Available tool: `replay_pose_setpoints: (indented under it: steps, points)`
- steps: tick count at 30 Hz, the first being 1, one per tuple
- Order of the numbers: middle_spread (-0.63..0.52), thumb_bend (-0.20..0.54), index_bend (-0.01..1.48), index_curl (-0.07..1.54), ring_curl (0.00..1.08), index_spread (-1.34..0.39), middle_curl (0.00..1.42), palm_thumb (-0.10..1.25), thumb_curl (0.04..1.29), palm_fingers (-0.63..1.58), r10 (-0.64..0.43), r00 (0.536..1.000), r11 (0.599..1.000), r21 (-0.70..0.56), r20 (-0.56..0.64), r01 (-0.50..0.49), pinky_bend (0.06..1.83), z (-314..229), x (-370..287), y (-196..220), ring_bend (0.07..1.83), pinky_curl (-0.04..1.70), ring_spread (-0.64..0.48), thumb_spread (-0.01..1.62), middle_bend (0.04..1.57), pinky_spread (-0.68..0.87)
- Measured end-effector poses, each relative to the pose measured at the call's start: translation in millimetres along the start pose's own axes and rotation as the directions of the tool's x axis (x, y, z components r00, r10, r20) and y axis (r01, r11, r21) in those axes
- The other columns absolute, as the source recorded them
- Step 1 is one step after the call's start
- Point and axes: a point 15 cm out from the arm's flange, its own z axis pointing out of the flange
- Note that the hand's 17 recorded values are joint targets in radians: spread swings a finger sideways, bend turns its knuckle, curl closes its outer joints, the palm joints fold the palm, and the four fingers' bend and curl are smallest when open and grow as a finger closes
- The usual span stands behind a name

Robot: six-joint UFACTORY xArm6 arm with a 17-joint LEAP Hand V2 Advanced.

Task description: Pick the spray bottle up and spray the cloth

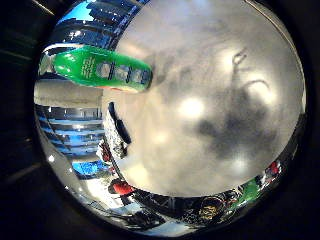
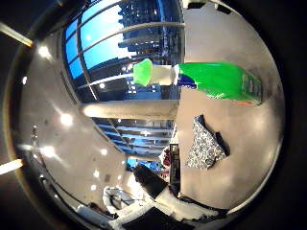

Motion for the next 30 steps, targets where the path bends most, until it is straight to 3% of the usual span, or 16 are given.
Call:
replay_pose_setpoints:
  steps: [9,19,30]
  points:
    - [0.12,-0.029,0.15,0.23,0.27,-0.22,0.3,0.38,0.29,-0.02,-0.012,1.0,0.999,-0.044,0.02,0.013,0.46,34,-8,-2,0.31,0.32,0.16,0.94,0.19,0.39]
    - [0.12,-0.029,0.15,0.24,0.27,-0.22,0.3,0.4,0.29,-0.02,-0.066,0.998,0.995,-0.068,0.011,0.066,0.46,51,-6,-40,0.31,0.32,0.16,0.95,0.19,0.39]
    - [0.12,-0.029,0.14,0.24,0.27,-0.22,0.31,0.4,0.28,-0.02,-0.047,0.999,0.996,-0.071,0.016,0.048,0.46,63,1,-61,0.31,0.32,0.16,0.95,0.19,0.39]
